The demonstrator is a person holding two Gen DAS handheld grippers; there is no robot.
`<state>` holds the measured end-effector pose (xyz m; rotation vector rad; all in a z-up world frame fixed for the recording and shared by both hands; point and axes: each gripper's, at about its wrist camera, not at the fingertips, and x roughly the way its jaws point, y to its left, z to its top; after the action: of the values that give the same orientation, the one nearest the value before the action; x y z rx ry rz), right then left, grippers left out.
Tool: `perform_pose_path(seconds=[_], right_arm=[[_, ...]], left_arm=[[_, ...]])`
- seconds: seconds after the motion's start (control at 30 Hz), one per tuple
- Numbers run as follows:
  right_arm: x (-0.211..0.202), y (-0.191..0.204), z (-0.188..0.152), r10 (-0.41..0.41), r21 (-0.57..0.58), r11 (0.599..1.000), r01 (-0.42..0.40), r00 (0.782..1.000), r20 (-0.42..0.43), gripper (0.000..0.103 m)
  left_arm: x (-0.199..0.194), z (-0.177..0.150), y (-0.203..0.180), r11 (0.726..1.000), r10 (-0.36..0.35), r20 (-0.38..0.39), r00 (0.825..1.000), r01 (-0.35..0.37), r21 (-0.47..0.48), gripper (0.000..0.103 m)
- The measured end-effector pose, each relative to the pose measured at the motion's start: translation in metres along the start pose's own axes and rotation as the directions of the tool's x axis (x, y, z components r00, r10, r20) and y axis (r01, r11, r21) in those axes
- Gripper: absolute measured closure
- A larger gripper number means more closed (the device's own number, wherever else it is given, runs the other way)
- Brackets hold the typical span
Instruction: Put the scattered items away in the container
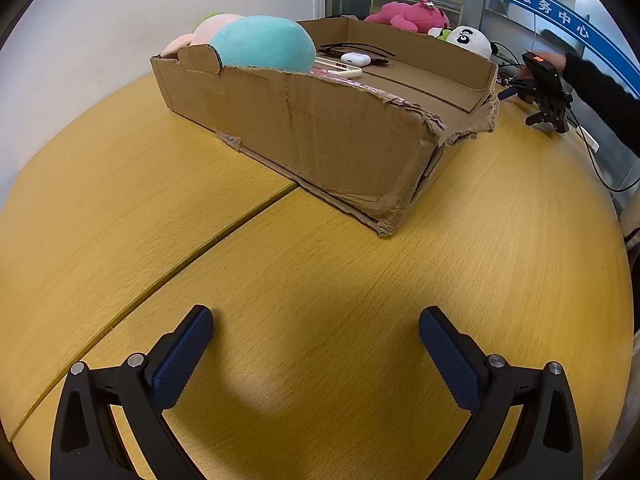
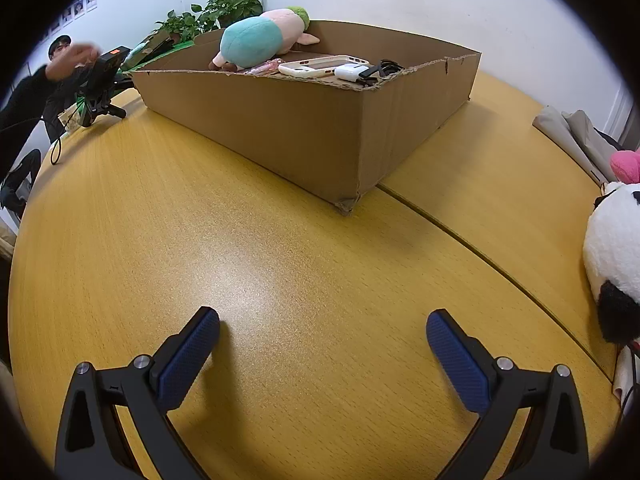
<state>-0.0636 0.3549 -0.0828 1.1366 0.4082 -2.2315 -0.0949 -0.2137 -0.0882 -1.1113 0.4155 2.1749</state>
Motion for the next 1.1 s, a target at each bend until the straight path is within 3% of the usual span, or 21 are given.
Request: perform_pose_path(seconds=[0.27,0.47,1.1], right_arm=[[0.001,0.001,0.001,-0.004,0.003,1.000,0.004,1.000,-0.007,0.000],[0.014,-0.006,0.019,-0.075,0.104,0.992,0.074,0.997,-0.002,0.000],[0.012,-0.007,0.019,-0.075,0.109,0.991,0.075,0.997,-0.003,0.000]], left_arm=[[-0.001,0.001,0.000,1.000,0.000,0.000,1.000,0.000,0.001,0.000],[-0.002,0.001,0.000,1.000,0.000,0.000,1.000,0.000,0.001,0.000],[-0.002,0.002,-0.001,1.000,0.000,0.000,1.000,0.000,0.002,0.000]])
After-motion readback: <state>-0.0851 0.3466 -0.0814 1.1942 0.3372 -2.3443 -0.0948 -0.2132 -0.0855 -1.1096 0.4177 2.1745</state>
